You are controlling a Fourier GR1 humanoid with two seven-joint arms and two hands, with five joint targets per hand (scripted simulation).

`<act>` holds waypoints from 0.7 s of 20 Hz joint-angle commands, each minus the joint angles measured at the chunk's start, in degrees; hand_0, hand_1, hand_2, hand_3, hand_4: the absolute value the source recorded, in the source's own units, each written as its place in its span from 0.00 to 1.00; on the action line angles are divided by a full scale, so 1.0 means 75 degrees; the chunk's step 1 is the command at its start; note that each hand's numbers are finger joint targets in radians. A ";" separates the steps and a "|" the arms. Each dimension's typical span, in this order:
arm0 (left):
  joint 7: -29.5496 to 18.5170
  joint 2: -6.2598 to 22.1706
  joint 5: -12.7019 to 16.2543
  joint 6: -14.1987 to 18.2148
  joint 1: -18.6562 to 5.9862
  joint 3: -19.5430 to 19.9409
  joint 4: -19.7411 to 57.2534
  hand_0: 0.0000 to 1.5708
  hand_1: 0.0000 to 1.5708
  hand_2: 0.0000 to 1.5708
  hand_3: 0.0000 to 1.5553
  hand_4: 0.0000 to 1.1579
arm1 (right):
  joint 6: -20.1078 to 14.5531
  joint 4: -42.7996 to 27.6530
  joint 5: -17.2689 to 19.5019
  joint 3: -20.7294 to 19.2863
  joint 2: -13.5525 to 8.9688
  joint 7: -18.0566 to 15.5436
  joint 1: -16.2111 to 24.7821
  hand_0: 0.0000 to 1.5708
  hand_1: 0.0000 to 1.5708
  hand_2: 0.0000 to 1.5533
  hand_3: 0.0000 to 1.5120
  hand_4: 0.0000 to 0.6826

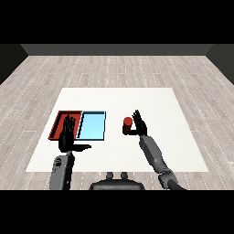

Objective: Pick the red can and put it in the red box

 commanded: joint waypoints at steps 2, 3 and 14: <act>-0.0172 -0.0021 -0.0053 -0.0016 -0.0191 0.0017 0.0343 0.00 0.00 0.00 0.00 0.00 | 0.0378 0.1149 0.0094 -0.0302 -0.0140 -0.0430 -0.0435 0.00 0.00 0.00 0.00 0.00; 0.0075 -0.0086 -0.0063 0.0025 0.0097 -0.0121 -0.0031 0.00 0.00 0.00 0.00 0.00 | -0.0496 0.0098 -0.0568 0.0581 0.0001 -0.0155 0.0070 0.00 0.00 0.00 0.00 0.00; 0.0192 0.0044 -0.0062 0.0086 0.0027 0.0025 -0.0138 0.00 0.00 0.00 0.00 0.00 | -0.0504 0.1557 -0.0749 0.0777 0.0002 -0.0735 -0.0840 0.00 0.00 0.00 0.00 0.00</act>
